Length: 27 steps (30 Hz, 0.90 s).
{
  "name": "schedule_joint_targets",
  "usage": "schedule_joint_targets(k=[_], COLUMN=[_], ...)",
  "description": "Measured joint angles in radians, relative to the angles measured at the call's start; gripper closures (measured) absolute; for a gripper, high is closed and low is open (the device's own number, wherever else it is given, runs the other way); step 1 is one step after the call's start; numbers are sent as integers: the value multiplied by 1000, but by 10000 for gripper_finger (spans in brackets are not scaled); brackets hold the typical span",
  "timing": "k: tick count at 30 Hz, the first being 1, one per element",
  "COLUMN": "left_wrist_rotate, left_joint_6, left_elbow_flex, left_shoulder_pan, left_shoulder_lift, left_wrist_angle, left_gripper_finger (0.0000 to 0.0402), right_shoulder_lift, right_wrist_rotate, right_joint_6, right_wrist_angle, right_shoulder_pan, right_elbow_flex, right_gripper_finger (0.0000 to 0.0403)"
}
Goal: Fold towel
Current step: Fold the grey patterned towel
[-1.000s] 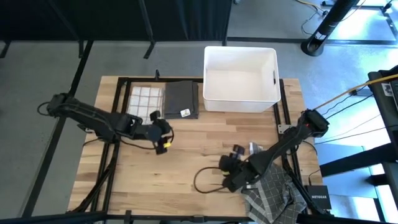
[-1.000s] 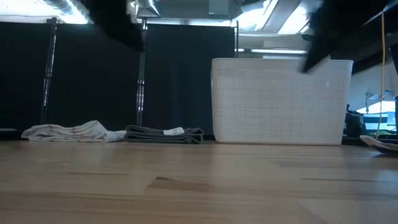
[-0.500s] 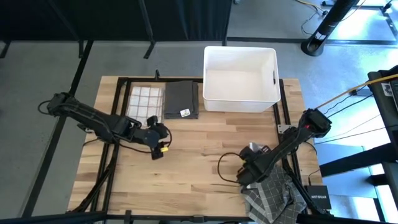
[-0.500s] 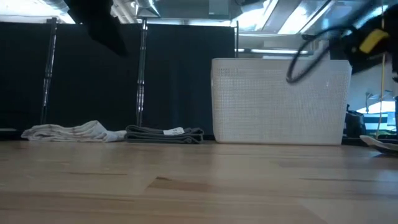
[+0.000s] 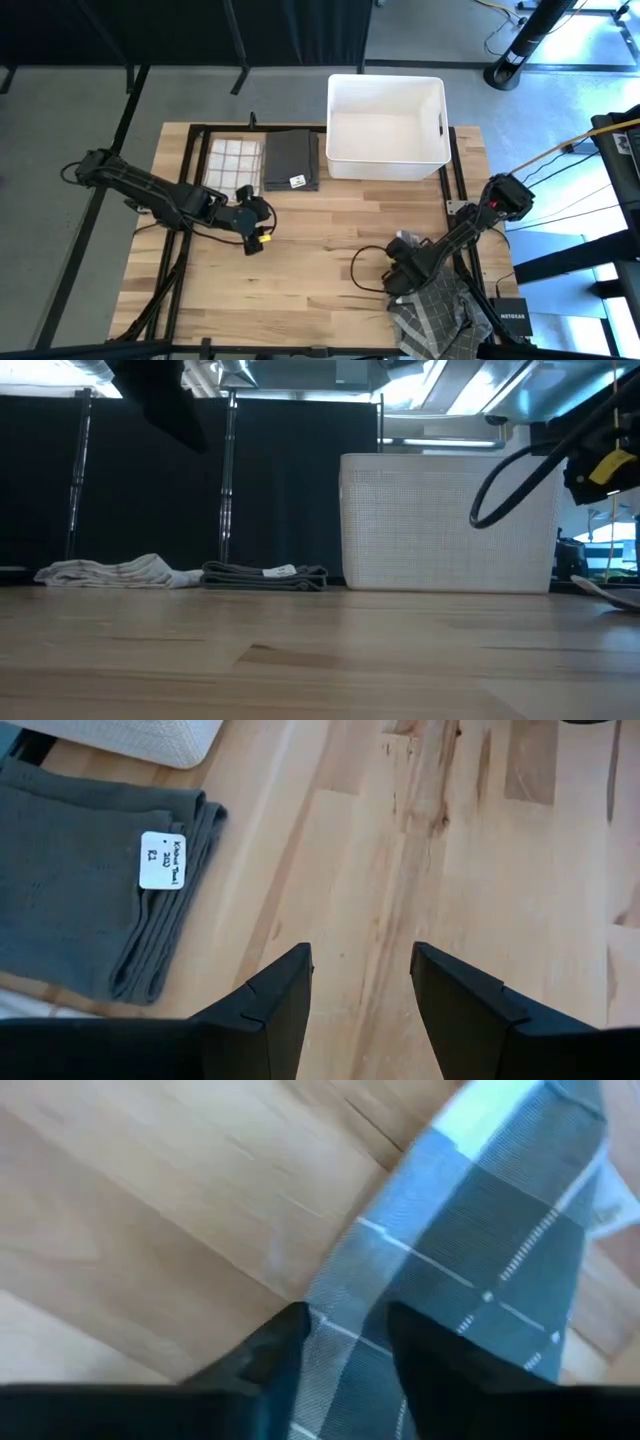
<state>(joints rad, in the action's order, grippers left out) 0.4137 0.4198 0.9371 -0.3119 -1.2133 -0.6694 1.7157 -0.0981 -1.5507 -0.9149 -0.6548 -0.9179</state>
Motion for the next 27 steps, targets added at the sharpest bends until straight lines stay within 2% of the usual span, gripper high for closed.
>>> schedule_joint_targets(k=[3, 5, 7, 10, 13, 15, 16, 19, 21, 25, 27], left_wrist_rotate=[0, 0, 1, 1, 2, 2, 2, 2, 2, -13, -32], left_joint_6=[0, 0, 0, -11, -35, -44, -50, -53, -53, -30, -30], left_elbow_flex=[0, 0, 0, 0, 0, 0, 0, 0, 0, 0, 0], left_shoulder_pan=[0, 0, 0, 0, 0, 0, 0, 0, 0, 0, 0], left_shoulder_lift=[0, 0, 0, -1, -2, -2, -2, -2, -2, -2, -2], left_wrist_angle=[0, 0, 0, 3, 12, 21, 26, 30, 29, 22, 22], left_gripper_finger=[235, 235, 235, 235, 235, 235, 235, 235, 235, 235, 235], right_shoulder_lift=[4, 7, 8, 6, 6, 6, 6, 6, 6, 6, 6], right_wrist_rotate=[-63, -140, -231, -416, -609, -691, -695, -599, -475, -124, -32], right_joint_6=[38, 71, 105, 197, 387, 533, 593, 667, 597, 404, 318], right_wrist_angle=[19, 33, 37, 90, 247, 396, 461, 561, 529, 253, 115], right_shoulder_pan=[0, 1, 1, 1, 2, 16, 27, 60, 74, 101, 99], right_elbow_flex=[-7, -21, -59, -120, -164, -169, -169, -169, -169, -180, -180], right_gripper_finger=[313, 364, 392, 383, 390, 398, 398, 387, 377, 331, 297])
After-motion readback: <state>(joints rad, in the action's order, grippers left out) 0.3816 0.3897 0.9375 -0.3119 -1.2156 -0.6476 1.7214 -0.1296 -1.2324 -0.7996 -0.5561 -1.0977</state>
